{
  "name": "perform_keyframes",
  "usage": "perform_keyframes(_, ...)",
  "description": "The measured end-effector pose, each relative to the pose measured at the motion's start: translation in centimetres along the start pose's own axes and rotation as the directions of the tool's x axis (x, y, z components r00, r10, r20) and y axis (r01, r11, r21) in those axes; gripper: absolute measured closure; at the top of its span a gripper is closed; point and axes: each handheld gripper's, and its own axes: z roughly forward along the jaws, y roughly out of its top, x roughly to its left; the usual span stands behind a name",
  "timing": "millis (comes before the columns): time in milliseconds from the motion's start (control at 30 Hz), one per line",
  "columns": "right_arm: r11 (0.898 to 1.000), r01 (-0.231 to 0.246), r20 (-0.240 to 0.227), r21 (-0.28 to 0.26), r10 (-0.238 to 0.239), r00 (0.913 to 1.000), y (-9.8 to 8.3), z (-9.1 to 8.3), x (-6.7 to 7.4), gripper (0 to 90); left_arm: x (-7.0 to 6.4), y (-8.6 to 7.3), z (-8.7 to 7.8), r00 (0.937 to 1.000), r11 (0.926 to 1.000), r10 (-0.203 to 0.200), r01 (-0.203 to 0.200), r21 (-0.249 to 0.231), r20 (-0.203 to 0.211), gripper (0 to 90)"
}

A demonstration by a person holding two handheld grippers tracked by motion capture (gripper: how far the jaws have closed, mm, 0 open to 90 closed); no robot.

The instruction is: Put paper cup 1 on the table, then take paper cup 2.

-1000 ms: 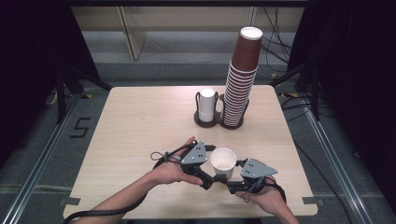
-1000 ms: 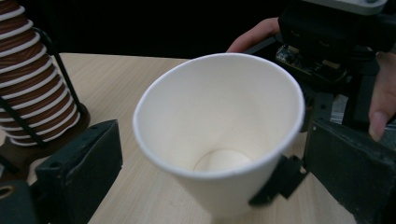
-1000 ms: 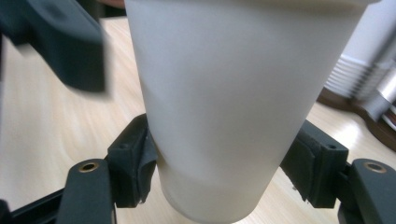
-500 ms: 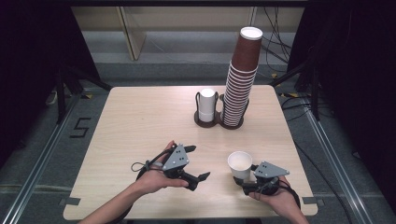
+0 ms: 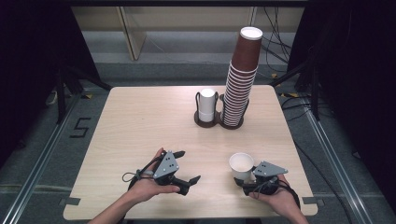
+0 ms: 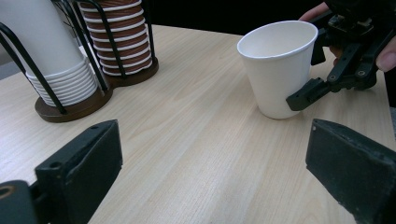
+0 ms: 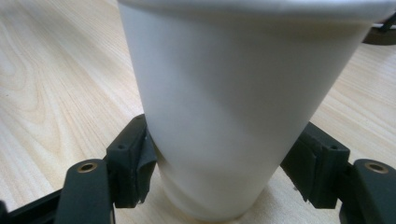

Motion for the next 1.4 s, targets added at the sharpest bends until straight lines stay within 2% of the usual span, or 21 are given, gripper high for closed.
perform_keyframes(33,1.0,0.003,0.005,0.002,-0.003,1.0,0.0,0.0,-0.1,31.7,0.0,0.0,0.0,1.0,1.0,0.0,0.0,-0.002,0.0,3.4)
perform_keyframes(67,1.0,-0.026,0.004,0.007,0.026,0.9997,0.0,0.0,0.1,31.5,-0.1,-0.1,0.1,1.0,1.0,-0.008,0.008,-0.002,-0.001,3.5)
perform_keyframes(233,0.999,-0.035,0.0,0.024,0.035,0.9994,-0.1,0.0,0.1,29.7,-0.1,-0.3,0.1,0.9999,0.9999,-0.016,0.016,0.002,-0.004,3.4)
perform_keyframes(333,0.999,-0.016,0.001,0.035,0.016,0.9999,-0.2,0.0,-0.1,23.6,0.1,-0.4,0.1,0.9998,0.9998,-0.021,0.021,0.001,-0.005,3.4)
perform_keyframes(367,0.999,-0.038,0.0,0.035,0.038,0.9993,-0.2,-0.1,0.1,21.1,0.2,-0.4,0.1,0.9996,0.9997,-0.026,0.026,0.0,-0.006,3.3)
perform_keyframes(500,0.998,-0.041,0.005,0.041,0.04,0.9992,-0.2,-0.4,-0.2,10.8,0.5,-0.4,-0.1,0.9988,0.9988,-0.049,0.049,-0.01,-0.008,3.1)
perform_keyframes(533,0.996,-0.078,0.011,0.049,0.077,0.9969,-0.2,-0.6,0.0,8.6,0.5,-0.3,-0.1,0.9983,0.9981,-0.058,0.058,-0.017,-0.008,2.9)
perform_keyframes(567,0.997,-0.06,0.013,0.045,0.059,0.9982,-0.2,-0.7,-0.2,6.7,0.6,-0.3,-0.1,0.9982,0.9979,-0.059,0.059,-0.027,-0.007,2.8)
perform_keyframes(600,0.996,-0.071,0.014,0.044,0.071,0.9974,-0.2,-0.9,-0.1,5.8,0.7,-0.3,-0.2,0.998,0.9975,-0.063,0.063,-0.031,-0.008,2.7)
perform_keyframes(700,0.999,-0.047,0.018,0.021,0.046,0.9988,0.0,-1.4,-0.4,2.0,1.0,-0.1,-0.2,0.9968,0.9954,-0.079,0.078,-0.056,-0.013,2.5)
perform_keyframes(767,0.996,-0.083,0.006,0.025,0.083,0.9965,0.2,-1.7,0.0,0.6,1.3,0.1,-0.4,0.9966,0.9945,-0.081,0.08,-0.067,-0.015,2.3)
perform_keyframes(800,0.998,-0.055,0.012,0.008,0.055,0.9984,0.3,-1.7,-0.2,0.5,1.4,0.2,-0.5,0.9967,0.9948,-0.079,0.077,-0.065,-0.018,2.2)
perform_keyframes(867,0.999,-0.038,0.014,-0.01,0.038,0.9992,0.6,-2.2,-0.1,0.4,1.5,0.3,-0.5,0.9967,0.9937,-0.08,0.079,-0.079,-0.013,2.2)
perform_keyframes(900,0.998,-0.056,0.014,-0.013,0.056,0.9983,0.7,-2.2,0.0,0.4,1.5,0.4,-0.6,0.9967,0.9944,-0.078,0.077,-0.073,-0.02,2.1)
perform_keyframes(1000,0.999,-0.033,0.025,-0.032,0.034,0.9991,1.0,-2.5,-0.1,0.4,1.6,0.4,-0.7,0.9962,0.9935,-0.083,0.081,-0.08,-0.024,2.1)
perform_keyframes(1133,0.998,-0.047,0.027,-0.036,0.048,0.9985,1.2,-2.8,0.3,0.4,1.7,0.3,-0.8,0.9963,0.9932,-0.082,0.079,-0.085,-0.025,2.0)
perform_keyframes(1167,0.999,-0.035,0.032,-0.04,0.036,0.9988,1.4,-2.9,0.2,0.4,1.6,0.3,-0.9,0.9963,0.9937,-0.081,0.079,-0.08,-0.028,2.0)
perform_keyframes(1200,0.998,-0.023,0.039,-0.051,0.025,0.9989,1.6,-3.1,0.1,0.4,1.6,0.3,-1.1,0.9962,0.9934,-0.082,0.079,-0.083,-0.028,1.9)
perform_keyframes(1233,0.997,-0.044,0.044,-0.059,0.047,0.9979,1.8,-3.3,0.3,0.4,1.6,0.3,-1.1,0.9961,0.9924,-0.084,0.081,-0.093,-0.026,1.9)
perform_keyframes(1267,0.998,-0.021,0.047,-0.064,0.024,0.9986,2.1,-3.5,0.1,0.4,1.6,0.3,-1.1,0.9961,0.9928,-0.083,0.08,-0.089,-0.029,1.9)
perform_keyframes(1400,0.993,-0.02,0.058,-0.113,0.027,0.998,3.2,-4.4,0.0,0.4,1.7,0.4,-0.9,0.9959,0.9922,-0.085,0.082,-0.093,-0.031,1.9)
